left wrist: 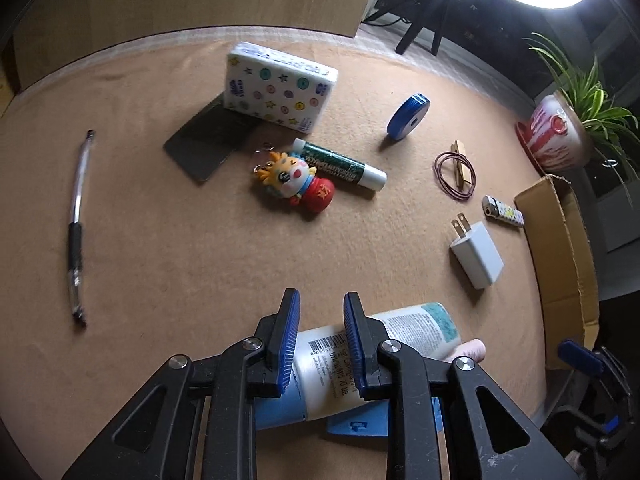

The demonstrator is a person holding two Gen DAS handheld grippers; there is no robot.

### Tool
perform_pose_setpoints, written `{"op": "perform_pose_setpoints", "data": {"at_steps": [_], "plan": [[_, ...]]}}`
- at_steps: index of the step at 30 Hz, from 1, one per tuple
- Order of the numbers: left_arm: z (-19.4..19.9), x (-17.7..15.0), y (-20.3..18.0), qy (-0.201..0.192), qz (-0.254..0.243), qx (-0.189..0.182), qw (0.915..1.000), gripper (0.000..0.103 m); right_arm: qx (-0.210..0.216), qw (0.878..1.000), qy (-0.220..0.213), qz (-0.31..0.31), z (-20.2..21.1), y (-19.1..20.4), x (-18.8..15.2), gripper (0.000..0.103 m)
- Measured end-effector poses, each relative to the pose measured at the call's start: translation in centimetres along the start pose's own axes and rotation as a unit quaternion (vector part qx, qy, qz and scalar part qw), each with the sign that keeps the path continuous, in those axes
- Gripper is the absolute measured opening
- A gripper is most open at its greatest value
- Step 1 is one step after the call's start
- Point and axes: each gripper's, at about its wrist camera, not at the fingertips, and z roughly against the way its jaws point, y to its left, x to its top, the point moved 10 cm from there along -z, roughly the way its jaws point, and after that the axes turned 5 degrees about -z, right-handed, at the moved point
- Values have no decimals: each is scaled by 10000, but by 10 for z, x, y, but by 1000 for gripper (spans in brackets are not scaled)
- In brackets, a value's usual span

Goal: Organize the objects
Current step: 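Lift the lotion tube with the left tool while the right tool closes on it too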

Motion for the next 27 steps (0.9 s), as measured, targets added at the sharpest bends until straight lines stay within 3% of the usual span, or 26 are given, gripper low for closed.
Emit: {"op": "perform_pose_setpoints", "data": {"at_steps": [6,14,20,24,26,27], "plan": [[22,-13,21,-131,120,195,9997,33,459,9970,530,314,-32,34,-15,58],[42,-28,59,-269,695,161,9971,33,877,9909,990,259,-58,56,-25,55],[45,-33,61,-256,647,107,9975,33,1133,9828,1392,429,-80,82,-44,46],[45,-38,54,-242,614,-21,9978,33,1148,9825,1376,500,-87,85,-43,40],[45,-38,51,-238,602,-76,9979,33,1168,9816,1469,340,-86,81,-41,37],[46,-38,51,-255,613,-58,9978,33,1400,9775,1569,141,-83,83,-41,36]]}}
